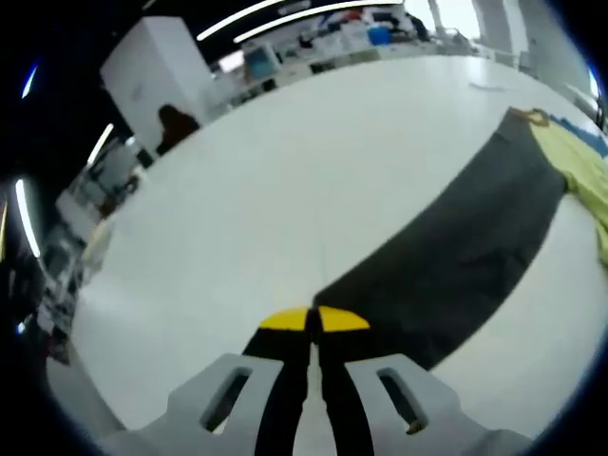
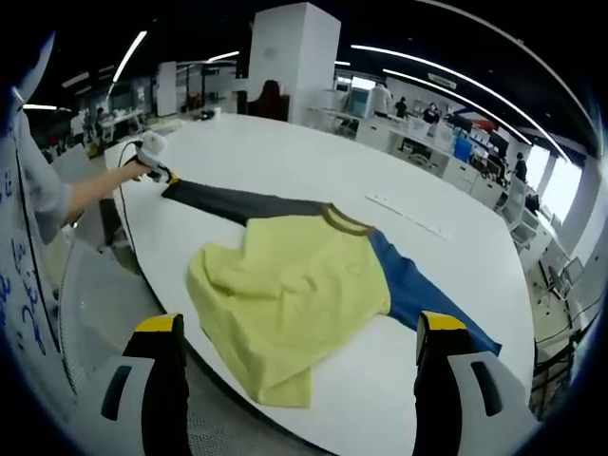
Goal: Fold the garment on the visible template until the final outline fits inside the template.
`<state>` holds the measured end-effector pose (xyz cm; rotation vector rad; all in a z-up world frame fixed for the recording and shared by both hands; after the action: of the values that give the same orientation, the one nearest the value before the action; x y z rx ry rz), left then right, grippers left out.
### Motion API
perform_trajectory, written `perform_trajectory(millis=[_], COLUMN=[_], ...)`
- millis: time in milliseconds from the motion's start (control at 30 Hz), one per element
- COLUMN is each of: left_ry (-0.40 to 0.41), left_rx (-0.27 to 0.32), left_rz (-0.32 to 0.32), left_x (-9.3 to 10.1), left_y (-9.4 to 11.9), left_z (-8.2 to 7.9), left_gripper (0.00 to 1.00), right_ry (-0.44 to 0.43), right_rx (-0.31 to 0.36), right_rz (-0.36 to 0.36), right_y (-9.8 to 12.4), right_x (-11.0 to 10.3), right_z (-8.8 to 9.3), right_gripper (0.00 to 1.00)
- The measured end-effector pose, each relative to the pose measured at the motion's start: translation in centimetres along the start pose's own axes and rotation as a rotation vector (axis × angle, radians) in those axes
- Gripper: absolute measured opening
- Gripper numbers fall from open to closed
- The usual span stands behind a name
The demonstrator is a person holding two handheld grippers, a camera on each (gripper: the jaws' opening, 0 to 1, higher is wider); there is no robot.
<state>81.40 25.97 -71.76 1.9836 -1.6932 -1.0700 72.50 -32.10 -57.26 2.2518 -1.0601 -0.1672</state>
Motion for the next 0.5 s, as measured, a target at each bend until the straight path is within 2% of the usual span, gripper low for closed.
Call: perform_trajectory(millis=[500], left_ry=[0.019], left_rx=[-0.024], left_rz=[0.02], left_x=[0.09], left_y=[-0.34], left_z=[0.35], left_gripper=[0.0], right_ry=[0.011], right_rx=[-0.014], right_rz=[-0.006], right_y=[-0.09], right_x=[-0.1], right_z=[0.13], right_gripper=[1.0])
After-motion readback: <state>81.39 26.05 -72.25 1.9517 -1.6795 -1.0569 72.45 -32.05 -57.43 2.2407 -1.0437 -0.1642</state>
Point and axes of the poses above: the point that each gripper's makers call its tool centre point, and the gripper's own axes: y roughly backward along the fingers, x roughly to its right, z roughly out of its underside, the point moved 7 cm from there along y, roughly backward along the fingers, and after that the axes turned 2 degrees about x, right-handed, at the moved point
